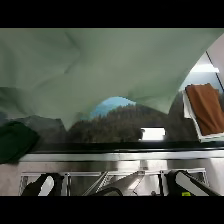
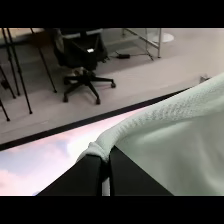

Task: Fold the shirts.

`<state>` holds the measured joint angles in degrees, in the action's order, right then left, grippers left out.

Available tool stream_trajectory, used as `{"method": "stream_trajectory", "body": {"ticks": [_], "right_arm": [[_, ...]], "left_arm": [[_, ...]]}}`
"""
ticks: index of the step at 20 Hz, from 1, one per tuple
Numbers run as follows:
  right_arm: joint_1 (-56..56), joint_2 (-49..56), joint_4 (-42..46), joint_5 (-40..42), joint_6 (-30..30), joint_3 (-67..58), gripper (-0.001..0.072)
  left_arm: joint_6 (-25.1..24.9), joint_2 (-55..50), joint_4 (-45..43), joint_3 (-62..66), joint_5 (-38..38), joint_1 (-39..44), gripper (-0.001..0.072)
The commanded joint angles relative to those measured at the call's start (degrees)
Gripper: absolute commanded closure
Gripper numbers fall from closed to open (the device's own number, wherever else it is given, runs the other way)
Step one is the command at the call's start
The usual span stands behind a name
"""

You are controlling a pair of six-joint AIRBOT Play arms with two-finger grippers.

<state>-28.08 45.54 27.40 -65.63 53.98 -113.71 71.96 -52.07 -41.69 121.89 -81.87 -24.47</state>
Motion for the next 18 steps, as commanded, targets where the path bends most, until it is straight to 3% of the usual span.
{"method": "stream_trajectory", "body": {"ticks": [1, 4, 7, 11, 15, 18], "right_arm": [[-0.13, 1.9, 0.39, -1.46, 0.57, -2.1, 0.0694], [0.42, 8.74, -4.07, -8.28, 0.9, 0.66, 0.0695], [6.23, 16.68, 0.55, -9.86, 0.81, 7.58, 0.0694], [13.68, 29.59, 14.25, -1.95, 0.9, 15.34, 0.0695], [16.26, 44.06, 15.06, 10.91, 0.9, 15.21, 0.0695], [15.96, 50.58, 13.66, 16.2, 0.92, 13.86, 0.0696]], "left_arm": [[-4.28, 0.35, 0.5, -3.37, 0.81, -1.42, 0.0687], [-11.72, -4.11, 0.26, -17.16, 1.01, 7.87, 0.0687], [-11.89, -15.47, -13.92, -22.58, 5.31, 20.52, 0.0687], [-9.14, -38.64, -29.73, -14.64, 5.92, 28.3, 0.0687], [-7.04, -60.87, -30.82, 2.56, 6.36, 29.07, 0.0687], [-6.91, -64.26, -30.88, -1.07, 12.63, 27.69, 0.0687]]}}
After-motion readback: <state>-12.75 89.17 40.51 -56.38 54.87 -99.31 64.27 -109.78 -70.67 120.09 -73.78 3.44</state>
